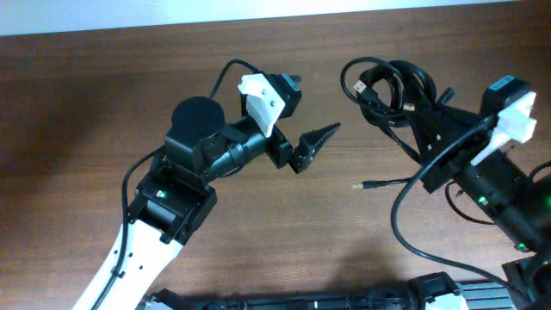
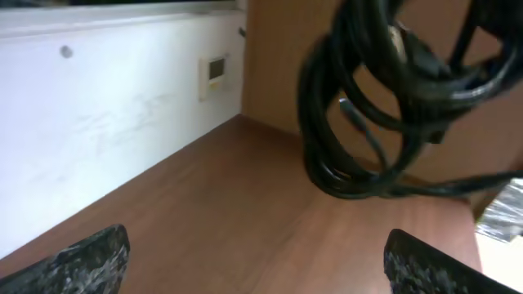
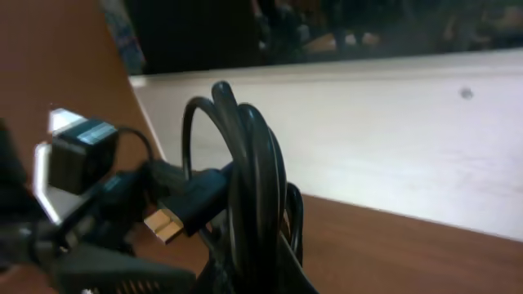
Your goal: Untangle cables
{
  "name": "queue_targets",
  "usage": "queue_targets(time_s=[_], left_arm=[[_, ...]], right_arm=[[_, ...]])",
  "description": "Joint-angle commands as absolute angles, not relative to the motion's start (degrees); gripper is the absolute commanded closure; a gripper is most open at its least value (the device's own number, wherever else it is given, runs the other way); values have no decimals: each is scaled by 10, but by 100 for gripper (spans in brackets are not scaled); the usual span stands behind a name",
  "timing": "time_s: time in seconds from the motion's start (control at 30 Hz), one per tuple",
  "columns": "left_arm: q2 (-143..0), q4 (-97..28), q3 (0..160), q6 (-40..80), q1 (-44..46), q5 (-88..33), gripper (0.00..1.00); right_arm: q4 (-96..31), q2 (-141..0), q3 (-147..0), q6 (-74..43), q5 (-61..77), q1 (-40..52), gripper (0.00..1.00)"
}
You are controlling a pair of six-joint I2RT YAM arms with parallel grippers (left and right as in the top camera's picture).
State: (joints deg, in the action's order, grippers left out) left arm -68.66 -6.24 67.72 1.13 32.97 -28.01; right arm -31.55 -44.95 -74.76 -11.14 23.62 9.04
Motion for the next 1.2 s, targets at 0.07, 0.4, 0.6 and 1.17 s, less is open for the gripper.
queue_targets(time_s=[0.07,0.4,0.6,1.17], left_arm=[[-678,-20,685,4,328,-373,1],[-678,32,685,4,329,-467,57],[-678,41,685,4,328,-467,88],[-678,-5,685,-26,329,-231,100]], right_arm=[[-272,-446,-752,-145,355,90,96],[-263,-446,-752,-145,438,90,96],[-262,-446,-752,-144,480,90,96],[-445,-446,-752,-138,218,90,33]])
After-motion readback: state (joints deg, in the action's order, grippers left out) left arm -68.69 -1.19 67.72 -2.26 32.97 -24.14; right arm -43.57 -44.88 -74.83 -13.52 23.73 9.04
